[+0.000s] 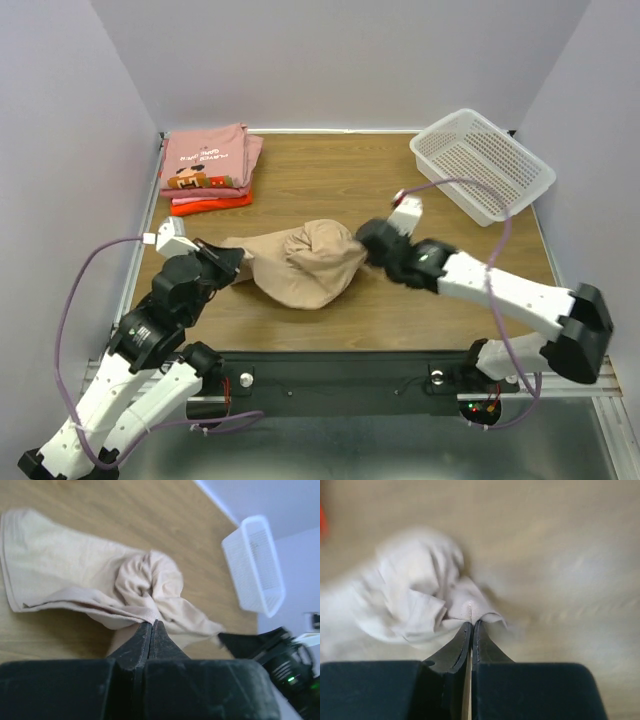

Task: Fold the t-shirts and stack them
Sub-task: Flatten the tshirt out

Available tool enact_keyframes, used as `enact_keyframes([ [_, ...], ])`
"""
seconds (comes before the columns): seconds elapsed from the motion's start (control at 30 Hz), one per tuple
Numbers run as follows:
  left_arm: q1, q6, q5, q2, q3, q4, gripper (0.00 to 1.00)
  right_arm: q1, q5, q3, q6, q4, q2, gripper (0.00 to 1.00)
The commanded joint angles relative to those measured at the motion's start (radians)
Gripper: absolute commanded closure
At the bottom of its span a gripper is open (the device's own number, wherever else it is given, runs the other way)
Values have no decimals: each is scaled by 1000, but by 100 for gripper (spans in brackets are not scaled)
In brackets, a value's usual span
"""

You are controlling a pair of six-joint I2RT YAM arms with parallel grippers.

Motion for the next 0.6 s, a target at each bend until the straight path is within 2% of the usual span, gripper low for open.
enact_keyframes([
  [0.0, -4, 32, -119, 26, 139, 38, 100, -219, 126, 145, -194, 4, -138, 99],
  [0.13, -4, 50, -176, 126, 248, 43, 100, -368, 44, 286, -350, 19, -128, 100],
  [0.33, 5, 122, -286, 368, 527, 14, 100, -619, -206, 535, -493, 31, -2, 99],
  [0.47, 28, 208, -290, 462, 749, 23, 100, -669, -300, 710, -528, 33, 61, 100],
  [0.57, 30, 247, -285, 505, 846, 15, 100, -672, -334, 822, -553, 33, 60, 99],
])
